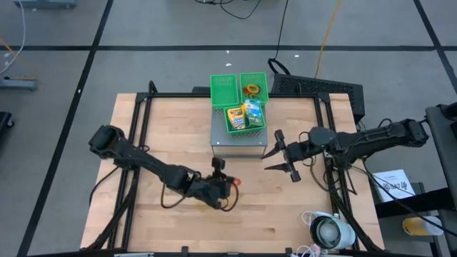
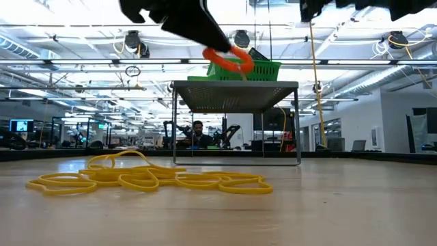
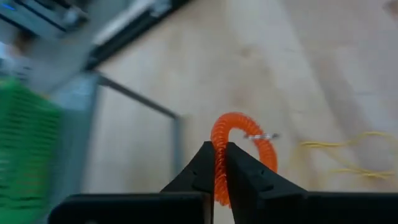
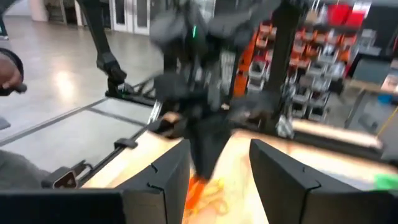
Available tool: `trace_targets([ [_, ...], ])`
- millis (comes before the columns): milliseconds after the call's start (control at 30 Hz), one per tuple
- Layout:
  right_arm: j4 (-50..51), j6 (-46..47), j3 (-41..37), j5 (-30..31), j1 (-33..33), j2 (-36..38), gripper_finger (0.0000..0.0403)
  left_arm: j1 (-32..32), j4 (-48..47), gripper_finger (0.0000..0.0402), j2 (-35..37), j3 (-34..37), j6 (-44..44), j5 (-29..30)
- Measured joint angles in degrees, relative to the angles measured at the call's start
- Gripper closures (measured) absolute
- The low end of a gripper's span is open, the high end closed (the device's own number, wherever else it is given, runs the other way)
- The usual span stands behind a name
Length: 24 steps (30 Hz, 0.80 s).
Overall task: Pick & Place Office Desk Supplies
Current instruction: Put the orange spring keychain into the right green bin on the shelf
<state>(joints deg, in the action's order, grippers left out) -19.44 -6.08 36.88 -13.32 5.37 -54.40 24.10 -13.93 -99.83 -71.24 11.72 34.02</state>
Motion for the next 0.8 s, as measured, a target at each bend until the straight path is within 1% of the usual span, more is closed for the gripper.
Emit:
trace_targets([
  [133, 0.59, 2.68, 0.0, 0.4, 0.0, -4.2, 0.0248, -1.54, 1.94, 0.0372, 2.27, -0.02, 6.47, 4.58],
  [200, 0.8, 3.54, 0.0, 3.52, 0.0, -6.39, 0.0248, -2.29, 3.7, 0.0373, 2.44, -0.02, 9.3, 5.87],
  [300, 1.07, 3.97, -0.02, 10.13, -0.02, -9.61, 0.0248, -3.07, 7.65, 0.0379, 2.38, -0.02, 13.95, 5.57],
  [400, -1.13, 6.62, -0.02, 13.22, -0.04, -12.78, 0.0248, -3.93, 10.59, 0.0382, 2.44, -0.02, 17.23, 4.37],
  [600, -5.12, 9.94, -0.04, 13.14, -0.02, -17.37, 0.0235, -4.64, 13.06, 0.0374, 2.44, -0.02, 19.82, 4.61],
  [767, -5.62, 10.29, -0.02, 12.94, -0.02, -17.65, 0.0216, -4.6, 12.27, 0.0372, 2.44, -0.02, 19.69, 4.59],
  [800, -5.58, 10.82, -0.02, 12.13, -0.02, -17.57, 0.0213, -4.6, 12.28, 0.0372, 2.44, -0.02, 19.71, 4.63],
])
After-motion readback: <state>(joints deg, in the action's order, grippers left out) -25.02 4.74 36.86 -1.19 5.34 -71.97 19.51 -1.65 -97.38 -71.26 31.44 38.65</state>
